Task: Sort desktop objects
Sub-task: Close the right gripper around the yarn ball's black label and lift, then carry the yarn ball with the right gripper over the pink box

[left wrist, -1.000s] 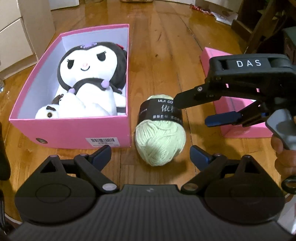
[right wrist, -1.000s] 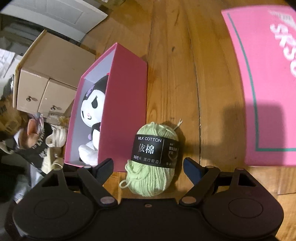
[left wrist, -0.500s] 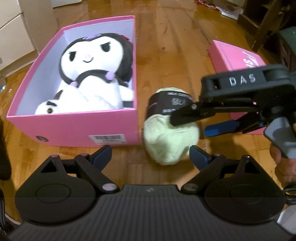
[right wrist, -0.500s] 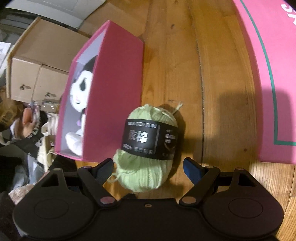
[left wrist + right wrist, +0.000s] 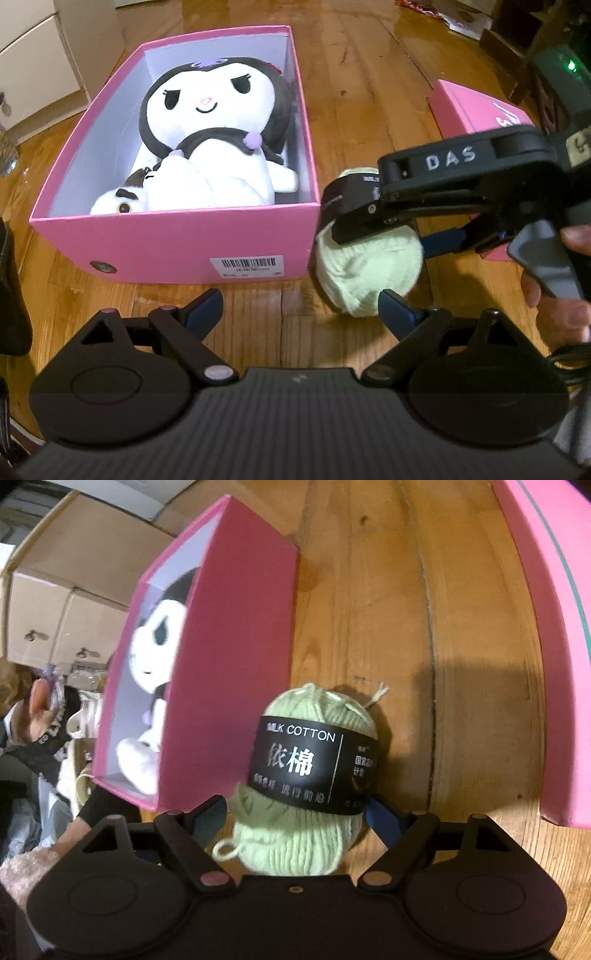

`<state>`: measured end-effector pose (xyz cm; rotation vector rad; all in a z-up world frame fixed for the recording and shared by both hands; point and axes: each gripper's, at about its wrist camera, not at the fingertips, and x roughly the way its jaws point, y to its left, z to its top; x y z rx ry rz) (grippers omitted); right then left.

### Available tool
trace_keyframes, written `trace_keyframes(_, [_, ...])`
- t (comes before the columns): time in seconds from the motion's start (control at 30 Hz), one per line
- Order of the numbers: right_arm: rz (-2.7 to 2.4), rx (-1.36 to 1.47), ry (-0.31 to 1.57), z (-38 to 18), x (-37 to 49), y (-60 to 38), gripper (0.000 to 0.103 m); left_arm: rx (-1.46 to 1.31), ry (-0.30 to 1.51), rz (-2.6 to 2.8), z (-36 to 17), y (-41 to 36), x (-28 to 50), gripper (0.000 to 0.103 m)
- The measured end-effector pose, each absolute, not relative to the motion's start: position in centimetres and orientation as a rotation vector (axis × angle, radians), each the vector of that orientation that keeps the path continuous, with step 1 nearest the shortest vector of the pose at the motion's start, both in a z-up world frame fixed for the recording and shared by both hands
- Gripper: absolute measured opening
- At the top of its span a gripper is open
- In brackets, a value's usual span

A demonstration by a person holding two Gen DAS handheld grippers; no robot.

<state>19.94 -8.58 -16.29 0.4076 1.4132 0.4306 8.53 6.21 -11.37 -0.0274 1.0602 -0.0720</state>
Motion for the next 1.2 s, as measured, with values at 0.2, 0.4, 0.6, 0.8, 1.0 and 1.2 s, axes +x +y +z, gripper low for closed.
trace_keyframes(0.2, [0.408, 0.446, 1.342, -16.7, 20.1, -8.8, 0.077, -0.037, 1.091, -0.054, -12.4, 6.7, 9.0, 0.094])
trace_keyframes(0.4, [0.349, 0.600, 1.292, -16.7, 19.9, -10.9, 0.059, -0.040, 1.081, -0.071, -11.9, 6.1, 9.1, 0.094])
trace_keyframes(0.6, [0.364, 0.636, 1.219, -14.5, 19.6, -12.3, 0.058, -0.049, 1.049, -0.067, -10.9, 5.5, 9.5, 0.094])
trace_keyframes(0.8, [0.428, 0.667, 1.133, -10.9, 19.2, -13.3, 0.059, -0.105, 0.984, -0.117, -8.4, 4.8, 9.6, 0.094])
trace_keyframes(1.0, [0.481, 0.691, 1.054, -7.5, 19.1, -13.6, 0.059, -0.200, 0.961, -0.135, -7.4, 6.0, 10.2, 0.095])
trace_keyframes(1.2, [0.553, 0.663, 1.017, -4.9, 20.0, -12.6, 0.059, -0.174, 0.901, -0.099, -5.8, 7.3, 9.9, 0.095])
